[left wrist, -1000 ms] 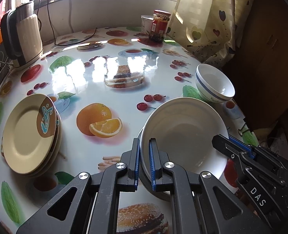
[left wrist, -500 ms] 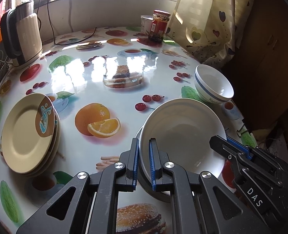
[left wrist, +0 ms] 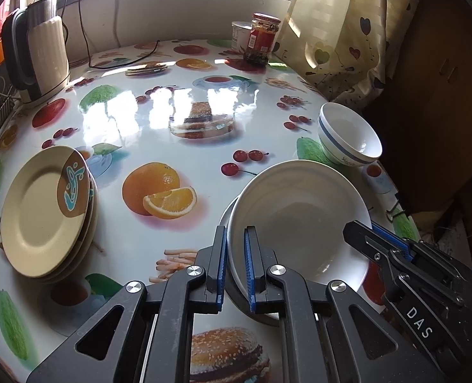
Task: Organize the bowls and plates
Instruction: 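Lower the bowl into the other white bowl and open both grippers, then move both tools to the white bowl with the blue-striped rim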
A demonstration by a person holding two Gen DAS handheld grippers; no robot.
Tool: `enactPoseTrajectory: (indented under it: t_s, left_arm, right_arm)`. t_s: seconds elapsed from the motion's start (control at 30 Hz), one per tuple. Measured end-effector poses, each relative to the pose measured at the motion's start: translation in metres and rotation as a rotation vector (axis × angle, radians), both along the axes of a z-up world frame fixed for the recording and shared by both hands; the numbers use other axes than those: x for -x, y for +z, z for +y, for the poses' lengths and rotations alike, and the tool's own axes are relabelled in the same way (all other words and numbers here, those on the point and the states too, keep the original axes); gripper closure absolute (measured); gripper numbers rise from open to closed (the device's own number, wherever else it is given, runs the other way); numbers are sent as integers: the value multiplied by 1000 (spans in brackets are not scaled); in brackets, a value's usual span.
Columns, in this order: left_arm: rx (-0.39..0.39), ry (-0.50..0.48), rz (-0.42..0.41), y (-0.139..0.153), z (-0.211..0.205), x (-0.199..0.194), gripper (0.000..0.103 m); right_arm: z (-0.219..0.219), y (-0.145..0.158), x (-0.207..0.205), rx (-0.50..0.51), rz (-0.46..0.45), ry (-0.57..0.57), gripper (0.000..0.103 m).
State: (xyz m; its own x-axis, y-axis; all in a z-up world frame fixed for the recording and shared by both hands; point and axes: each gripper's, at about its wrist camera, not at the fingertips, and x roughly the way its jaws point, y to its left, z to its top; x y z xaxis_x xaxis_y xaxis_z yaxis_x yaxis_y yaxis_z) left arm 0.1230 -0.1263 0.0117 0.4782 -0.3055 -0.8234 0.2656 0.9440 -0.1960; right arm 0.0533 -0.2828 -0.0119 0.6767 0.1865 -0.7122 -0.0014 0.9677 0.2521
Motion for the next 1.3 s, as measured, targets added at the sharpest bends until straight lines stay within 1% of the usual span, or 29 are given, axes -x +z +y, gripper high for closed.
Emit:
enactPoseTrajectory:
  t_s: [0.07,0.2,0.37,0.47,0.73,1.0,1.23,1.3]
  left_arm:
    - [6,2,4,0,0,0,91]
    - [9,-2,4,1,0,-1,91]
    - [17,-11,7,1,0,-2,89]
    - [23,-12,1,4,-1,-3,84]
    - [19,-7,-12,9,-1,-6,83]
    - [33,-15,-46,24,-5,-16,80]
    - [34,-40,-69,34,-18,-28,79]
    - [33,-45,-75,37,-23,-32,79]
  right_arm:
    - [-1,-1,0,-5,0,-3,90]
    - [-2,0,0,-8,1,0,89]
    - [-2,-1,-2,-13,6,2,80]
    - [-2,0,-2,-14,2,0,76]
    - [-3,5,-2,-20,-10,-3,74]
    - [-8,15,-4,-18,-33,-22,72]
    - [-19,27,-11,-4,-61,-47,68]
    - [-23,31,-13,1,-74,-59,66]
